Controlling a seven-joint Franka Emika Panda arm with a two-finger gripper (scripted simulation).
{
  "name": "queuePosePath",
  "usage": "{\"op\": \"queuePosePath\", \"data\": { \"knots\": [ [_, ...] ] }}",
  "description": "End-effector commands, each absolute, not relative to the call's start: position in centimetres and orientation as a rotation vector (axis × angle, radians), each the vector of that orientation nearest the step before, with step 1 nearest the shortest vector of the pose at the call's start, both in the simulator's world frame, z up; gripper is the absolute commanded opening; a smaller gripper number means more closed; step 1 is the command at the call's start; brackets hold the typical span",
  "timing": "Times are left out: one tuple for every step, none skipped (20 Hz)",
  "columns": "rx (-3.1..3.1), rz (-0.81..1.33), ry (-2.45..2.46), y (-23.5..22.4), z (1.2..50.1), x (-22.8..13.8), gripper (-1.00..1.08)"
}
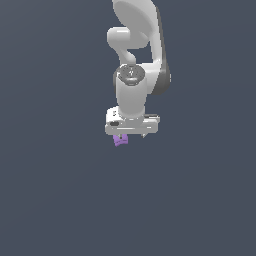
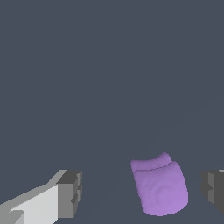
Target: Pick up the object and move it to a goal position.
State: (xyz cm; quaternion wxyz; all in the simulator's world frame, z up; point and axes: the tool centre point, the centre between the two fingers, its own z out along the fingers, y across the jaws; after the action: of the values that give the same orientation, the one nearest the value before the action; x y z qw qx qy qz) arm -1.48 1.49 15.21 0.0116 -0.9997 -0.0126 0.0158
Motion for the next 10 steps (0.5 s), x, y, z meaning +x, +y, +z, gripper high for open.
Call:
{"op": "queuePosePath", "data": {
  "knots": [
    [-3.118, 0.049, -0.039, 1.5, 15.2, -1.5, 1.0],
    [-3.118, 0.049, -0.039, 1.5, 15.2, -1.5, 1.0],
    [-3.118, 0.049, -0.039, 1.3, 15.3, -1.5, 1.0],
    [-3.119, 0.05, -0.039, 1.2, 15.3, -1.5, 1.0],
    [-3.119, 0.051, -0.039, 0.9, 15.4, -1.5, 1.0],
    [-3.12, 0.052, -0.038, 0.6, 15.5, -1.5, 1.0],
    [-3.121, 0.053, -0.037, 0.2, 15.6, -1.5, 1.0],
    [-3.122, 0.054, -0.036, -0.1, 15.8, -1.4, 1.0],
    [-3.122, 0.054, -0.034, -0.3, 15.9, -1.4, 1.0],
    [-3.123, 0.055, -0.032, -0.4, 16.0, -1.4, 1.0]
  ]
}}
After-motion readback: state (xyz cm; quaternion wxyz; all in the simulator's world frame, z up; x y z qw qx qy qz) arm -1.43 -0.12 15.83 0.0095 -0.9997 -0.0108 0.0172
